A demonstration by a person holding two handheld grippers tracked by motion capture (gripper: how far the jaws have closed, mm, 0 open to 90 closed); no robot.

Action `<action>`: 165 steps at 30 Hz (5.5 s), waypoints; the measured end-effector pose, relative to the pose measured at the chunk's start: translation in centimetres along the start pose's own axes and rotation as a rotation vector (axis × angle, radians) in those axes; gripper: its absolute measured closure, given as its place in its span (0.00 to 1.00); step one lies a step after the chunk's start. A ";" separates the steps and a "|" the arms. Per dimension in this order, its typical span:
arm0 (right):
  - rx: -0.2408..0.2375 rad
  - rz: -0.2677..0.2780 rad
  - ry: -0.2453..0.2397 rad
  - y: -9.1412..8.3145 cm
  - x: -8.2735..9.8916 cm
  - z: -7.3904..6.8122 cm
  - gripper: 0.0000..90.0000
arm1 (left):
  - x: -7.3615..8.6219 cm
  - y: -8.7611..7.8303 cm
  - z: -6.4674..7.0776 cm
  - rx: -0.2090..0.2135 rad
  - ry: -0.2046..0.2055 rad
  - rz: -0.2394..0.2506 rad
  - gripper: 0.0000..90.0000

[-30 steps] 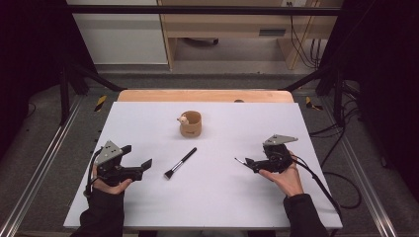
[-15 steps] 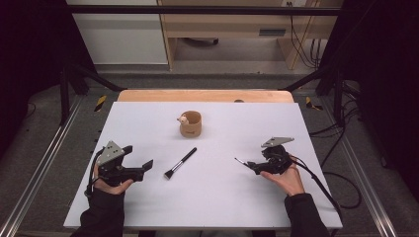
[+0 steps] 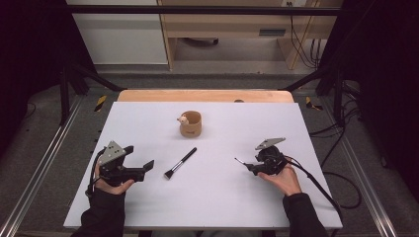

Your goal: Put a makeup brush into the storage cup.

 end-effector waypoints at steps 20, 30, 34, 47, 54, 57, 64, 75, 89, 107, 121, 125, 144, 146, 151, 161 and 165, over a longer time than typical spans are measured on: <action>-0.015 -0.090 -0.023 1.1 0.4 -0.1 0.77 | 0.0 0.0 0.0 0.002 0.005 -0.004 0.08; -0.016 -0.114 -0.012 1.3 0.6 -0.1 0.85 | 0.0 0.0 0.0 0.002 0.005 -0.003 0.08; -0.010 -0.116 -0.010 1.3 0.6 0.0 0.89 | 0.0 0.0 0.0 0.002 0.005 -0.004 0.08; -0.007 -0.119 0.026 1.3 0.6 0.0 0.95 | 0.0 0.0 0.0 0.004 0.001 0.002 0.08; -0.004 -0.112 0.029 1.3 0.6 -0.1 0.89 | 0.0 0.0 0.1 0.004 0.003 0.001 0.08; 0.006 -0.097 0.009 1.0 0.4 0.1 0.85 | 0.0 0.0 0.1 0.004 0.007 -0.002 0.08; 0.009 -0.084 -0.004 -0.5 -0.2 -0.2 0.73 | 0.0 0.1 0.1 0.010 0.007 -0.004 0.08; 0.009 -0.182 -0.050 -0.7 -1.6 -0.4 0.70 | 0.3 0.4 0.3 0.018 0.014 -0.019 0.08; 0.011 -0.309 -0.061 0.9 -1.4 0.0 0.73 | 0.2 0.4 0.5 0.020 0.019 -0.016 0.08; -0.007 -0.398 -0.064 1.7 -0.6 -0.3 0.87 | 0.2 0.4 0.4 0.021 0.016 -0.015 0.08; -0.012 -0.399 -0.043 1.7 -0.6 -0.5 0.95 | 0.1 0.3 0.6 0.020 0.020 -0.014 0.08; -0.005 -0.393 -0.051 1.7 -0.6 -0.5 0.95 | 0.1 0.3 0.6 0.021 0.020 -0.014 0.08; -0.058 -0.104 -0.004 -2.1 -2.7 -1.9 0.95 | 0.0 0.5 1.1 0.027 0.007 -0.014 0.08; -0.074 -0.048 0.001 -2.4 -3.0 -2.5 0.95 | 0.0 0.5 1.2 0.030 0.002 -0.012 0.08; -0.110 0.036 -0.021 -2.8 -3.2 -3.2 0.95 | -0.2 0.6 1.5 0.037 -0.011 0.000 0.08; -0.177 0.169 -0.025 -3.8 -3.7 -4.7 0.95 | -0.6 0.6 2.3 0.055 -0.031 0.007 0.09; -0.178 0.209 -0.035 -4.2 -3.8 -4.9 0.95 | -0.8 0.6 2.6 0.054 -0.034 0.013 0.09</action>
Point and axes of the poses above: each handheld gripper's, and its own axes: y roughly forward along the jaws, x roughly out of its underside, z roughly to its right, the point moved 7 cm from there along y, roughly forward along the jaws, and after that the axes turned 3 degrees about -x, right-handed, at the moved point
